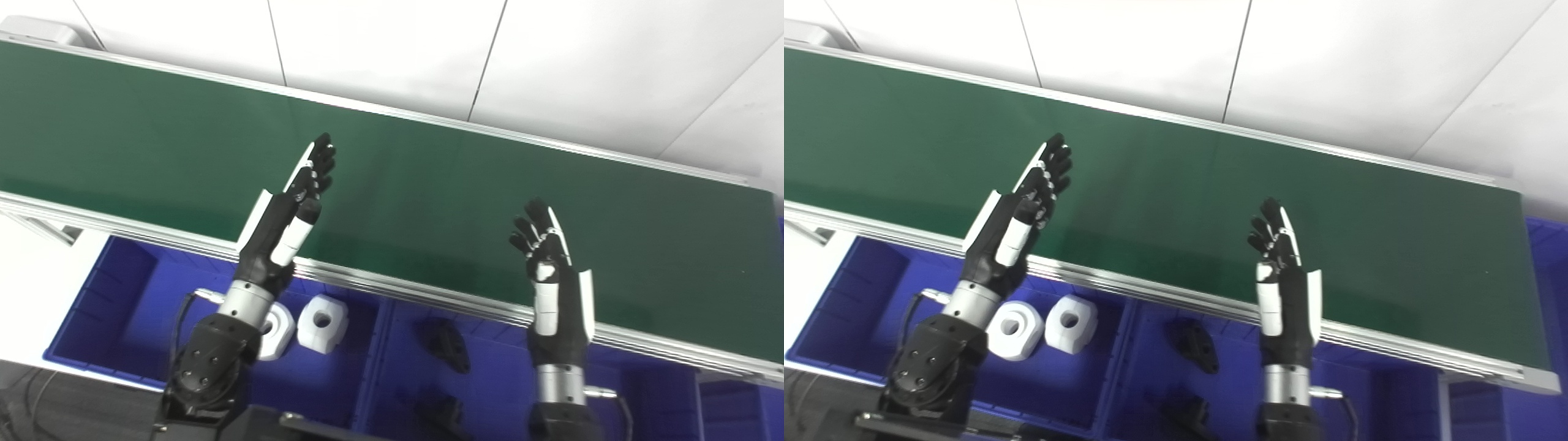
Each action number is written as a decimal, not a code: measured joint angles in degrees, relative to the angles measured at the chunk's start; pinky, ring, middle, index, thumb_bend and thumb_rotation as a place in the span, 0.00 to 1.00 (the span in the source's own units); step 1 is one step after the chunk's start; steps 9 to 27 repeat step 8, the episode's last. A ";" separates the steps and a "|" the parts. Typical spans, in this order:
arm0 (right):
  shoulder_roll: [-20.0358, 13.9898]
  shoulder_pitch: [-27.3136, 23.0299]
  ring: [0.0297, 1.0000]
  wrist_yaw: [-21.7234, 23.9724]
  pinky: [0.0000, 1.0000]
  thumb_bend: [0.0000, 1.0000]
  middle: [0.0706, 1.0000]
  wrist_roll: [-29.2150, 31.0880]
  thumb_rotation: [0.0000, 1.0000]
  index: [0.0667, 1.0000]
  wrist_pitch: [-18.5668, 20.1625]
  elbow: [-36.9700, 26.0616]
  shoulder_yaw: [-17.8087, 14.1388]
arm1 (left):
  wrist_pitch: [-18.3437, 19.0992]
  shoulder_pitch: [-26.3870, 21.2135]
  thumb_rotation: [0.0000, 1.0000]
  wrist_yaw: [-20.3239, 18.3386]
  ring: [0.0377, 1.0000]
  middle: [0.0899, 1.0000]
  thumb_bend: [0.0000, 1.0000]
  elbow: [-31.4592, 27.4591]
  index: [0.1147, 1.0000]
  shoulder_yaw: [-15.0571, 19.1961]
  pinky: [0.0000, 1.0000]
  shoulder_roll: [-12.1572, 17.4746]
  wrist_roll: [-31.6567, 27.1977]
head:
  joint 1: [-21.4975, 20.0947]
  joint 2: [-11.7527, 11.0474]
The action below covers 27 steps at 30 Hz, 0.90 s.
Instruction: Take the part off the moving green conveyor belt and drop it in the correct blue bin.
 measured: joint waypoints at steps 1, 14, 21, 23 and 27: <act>0.02 0.06 0.89 -0.61 0.85 0.83 0.92 -0.12 1.00 0.93 -0.73 -0.03 0.26 | -2.46 -0.81 0.91 0.19 1.00 1.00 0.84 1.99 1.00 -0.04 1.00 1.47 1.36 | -0.01 0.00; 0.59 1.10 0.89 -2.10 0.85 0.82 0.91 -1.12 1.00 0.91 -2.49 -0.95 2.31 | -8.99 -2.78 0.94 2.12 1.00 1.00 0.86 4.29 1.00 -3.53 1.00 2.30 6.09 | 0.52 -0.09; 0.59 1.10 0.89 -2.10 0.85 0.82 0.91 -1.12 1.00 0.91 -2.49 -0.95 2.31 | -8.99 -2.78 0.94 2.12 1.00 1.00 0.86 4.29 1.00 -3.53 1.00 2.30 6.09 | 0.52 -0.09; 0.59 1.10 0.89 -2.10 0.85 0.82 0.91 -1.12 1.00 0.91 -2.49 -0.95 2.31 | -8.99 -2.78 0.94 2.12 1.00 1.00 0.86 4.29 1.00 -3.53 1.00 2.30 6.09 | 0.52 -0.09; 0.59 1.10 0.89 -2.10 0.85 0.82 0.91 -1.12 1.00 0.91 -2.49 -0.95 2.31 | -8.99 -2.78 0.94 2.12 1.00 1.00 0.86 4.29 1.00 -3.53 1.00 2.30 6.09 | 0.52 -0.09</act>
